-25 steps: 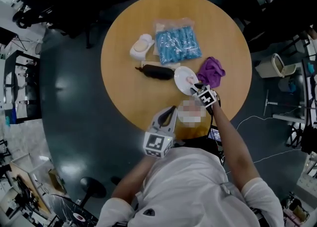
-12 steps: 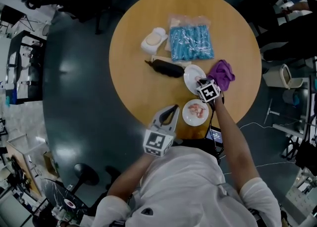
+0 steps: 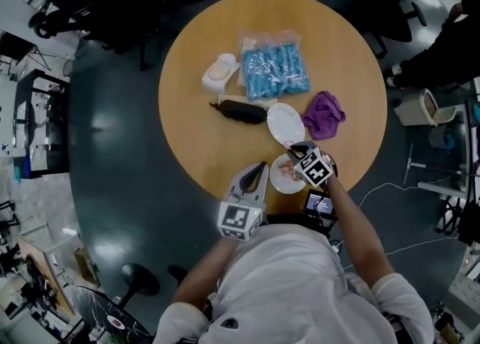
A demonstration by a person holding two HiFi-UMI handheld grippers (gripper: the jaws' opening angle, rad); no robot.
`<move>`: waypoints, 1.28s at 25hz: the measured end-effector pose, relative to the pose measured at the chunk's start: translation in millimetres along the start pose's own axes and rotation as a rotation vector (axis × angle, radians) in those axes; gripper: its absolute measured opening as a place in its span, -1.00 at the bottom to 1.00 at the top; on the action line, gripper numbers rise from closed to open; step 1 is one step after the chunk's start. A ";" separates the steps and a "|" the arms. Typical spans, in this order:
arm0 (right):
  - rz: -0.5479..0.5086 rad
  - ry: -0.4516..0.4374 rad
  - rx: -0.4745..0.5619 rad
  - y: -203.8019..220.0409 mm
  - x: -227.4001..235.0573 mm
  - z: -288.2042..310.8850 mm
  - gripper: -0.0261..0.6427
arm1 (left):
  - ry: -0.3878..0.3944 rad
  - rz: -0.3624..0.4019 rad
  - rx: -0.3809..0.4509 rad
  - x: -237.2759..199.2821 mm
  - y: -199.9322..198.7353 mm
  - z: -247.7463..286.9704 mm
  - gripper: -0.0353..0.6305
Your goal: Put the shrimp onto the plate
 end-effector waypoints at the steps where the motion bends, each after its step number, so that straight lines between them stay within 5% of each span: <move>1: -0.048 -0.041 -0.005 9.6 -14.6 -1.3 -0.75 | 0.007 0.016 -0.009 4.3 1.5 0.1 -0.87; 6: -0.228 -0.161 -0.068 48.8 -68.8 9.7 -0.75 | 0.041 0.051 -0.054 22.9 6.6 -2.0 -0.87; 14: -0.280 -0.192 -0.126 68.9 -73.0 29.9 -0.75 | 0.003 0.046 -0.074 46.2 10.1 -3.0 -0.87; 21: -0.264 -0.245 -0.074 73.1 -72.2 15.5 -0.61 | -0.047 0.051 -0.065 64.7 6.0 -5.1 -0.87; 26: -0.109 -0.193 0.167 58.4 -58.6 -27.2 -0.61 | -0.087 0.072 -0.025 75.3 5.1 -4.9 -0.87; 32: 0.059 0.026 0.668 36.1 -53.3 -122.8 -0.72 | -0.134 0.108 -0.006 91.0 5.4 -2.4 -0.87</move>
Point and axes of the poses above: the fingertips, and each gripper's own axes: z forward along the fingers, x to its right, y out of its underside, the point moved 7 cm from there along -z, backward along the fingers, and after that the axes turned 13 degrees about z, right-handed, at the moved point
